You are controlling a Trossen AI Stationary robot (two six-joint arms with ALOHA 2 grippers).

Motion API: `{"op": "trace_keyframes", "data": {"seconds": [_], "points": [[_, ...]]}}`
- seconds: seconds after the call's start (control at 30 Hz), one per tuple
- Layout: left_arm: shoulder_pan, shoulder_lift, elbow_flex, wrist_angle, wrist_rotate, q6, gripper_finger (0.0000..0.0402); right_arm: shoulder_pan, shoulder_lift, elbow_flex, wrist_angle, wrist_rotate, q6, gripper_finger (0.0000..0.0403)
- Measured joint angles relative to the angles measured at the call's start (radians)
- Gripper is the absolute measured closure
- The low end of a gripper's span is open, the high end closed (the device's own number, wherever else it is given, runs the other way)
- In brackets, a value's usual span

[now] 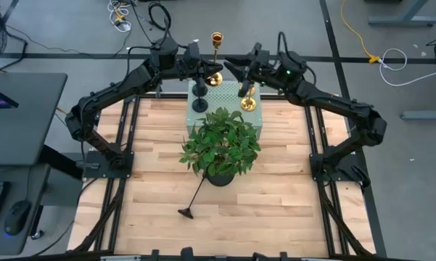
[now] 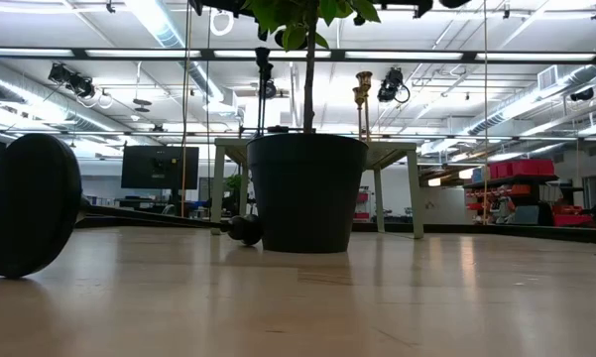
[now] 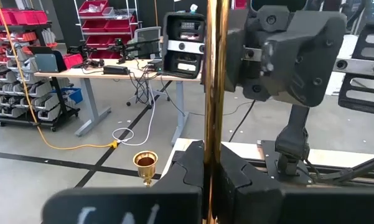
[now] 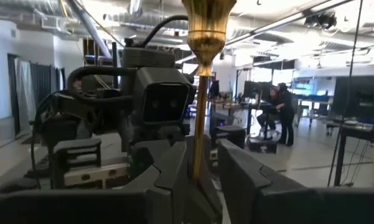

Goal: Pick & Place candle stick holders
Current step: Put the gold candle holder on the shelf aligned with the other gold candle holders

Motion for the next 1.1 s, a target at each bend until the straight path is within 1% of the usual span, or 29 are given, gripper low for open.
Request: {"op": "trace_keyframes", "data": {"seconds": [0.17, 0.33, 0.47, 0.57, 0.7, 0.93, 1.1], "points": [[0.0, 0.0, 0.0, 0.0, 0.0, 0.0, 0.0394, 0.0, 0.048, 0.067, -0.005, -0.002, -0.015, 0.0301], [0.0, 0.0, 0.0, 0.0, 0.0, 0.0, 0.0393, -0.001, 0.079, 0.087, -0.009, -0.022, -0.015, 0.0267], [0.0, 0.0, 0.0, 0.0, 0.0, 0.001, 0.0393, -0.001, 0.101, 0.088, 0.037, -0.006, 0.005, 0.024], [0.0, 0.0, 0.0, 0.0, 0.0, 0.008, 0.0393, -0.001, 0.113, 0.088, 0.072, -0.001, 0.021, 0.0229], [0.0, 0.0, 0.0, 0.0, 0.0, 0.011, 0.0393, -0.001, 0.12, 0.088, 0.086, 0.0, 0.023, 0.0229], [0.0, 0.0, 0.0, 0.0, 0.0, 0.011, 0.0393, -0.001, 0.12, 0.088, 0.106, -0.004, 0.031, 0.0248], [-0.016, 0.0, 0.0, 0.0, 0.029, 0.022, 0.0393, 0.004, 0.133, 0.088, 0.118, -0.02, 0.031, 0.0254]]}}
